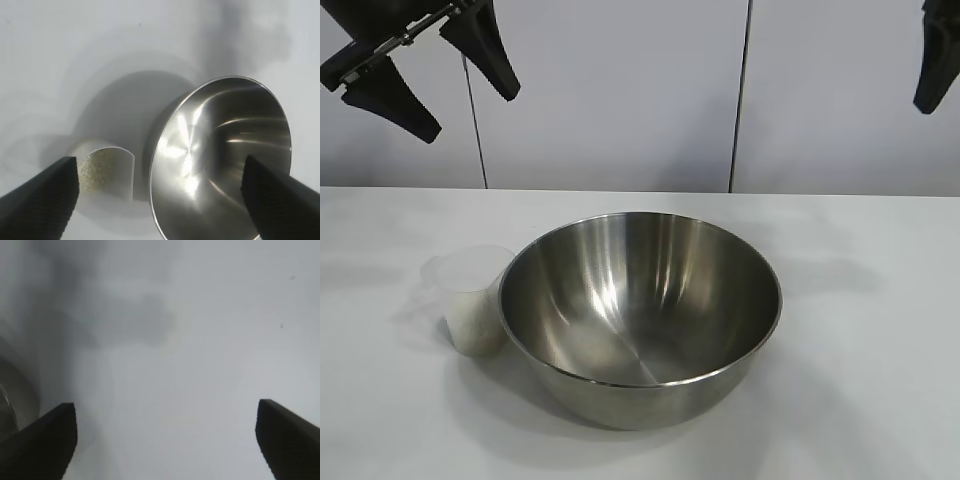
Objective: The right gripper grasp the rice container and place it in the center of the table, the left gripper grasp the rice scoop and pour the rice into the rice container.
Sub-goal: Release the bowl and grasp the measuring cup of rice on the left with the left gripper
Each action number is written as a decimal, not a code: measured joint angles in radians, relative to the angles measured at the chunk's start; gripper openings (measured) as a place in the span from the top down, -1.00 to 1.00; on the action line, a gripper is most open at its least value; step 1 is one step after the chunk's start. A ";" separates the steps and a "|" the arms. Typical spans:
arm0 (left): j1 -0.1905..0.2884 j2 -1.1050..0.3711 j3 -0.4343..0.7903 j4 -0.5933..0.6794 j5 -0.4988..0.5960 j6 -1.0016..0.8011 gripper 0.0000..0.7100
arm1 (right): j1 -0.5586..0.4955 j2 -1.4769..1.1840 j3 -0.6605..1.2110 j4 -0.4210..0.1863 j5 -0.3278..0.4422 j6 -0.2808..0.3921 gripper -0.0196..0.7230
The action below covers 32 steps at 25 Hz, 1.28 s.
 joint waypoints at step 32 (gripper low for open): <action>0.000 0.000 0.000 0.000 -0.005 0.000 -0.79 | 0.003 -1.592 1.103 -0.112 -0.102 0.056 -0.78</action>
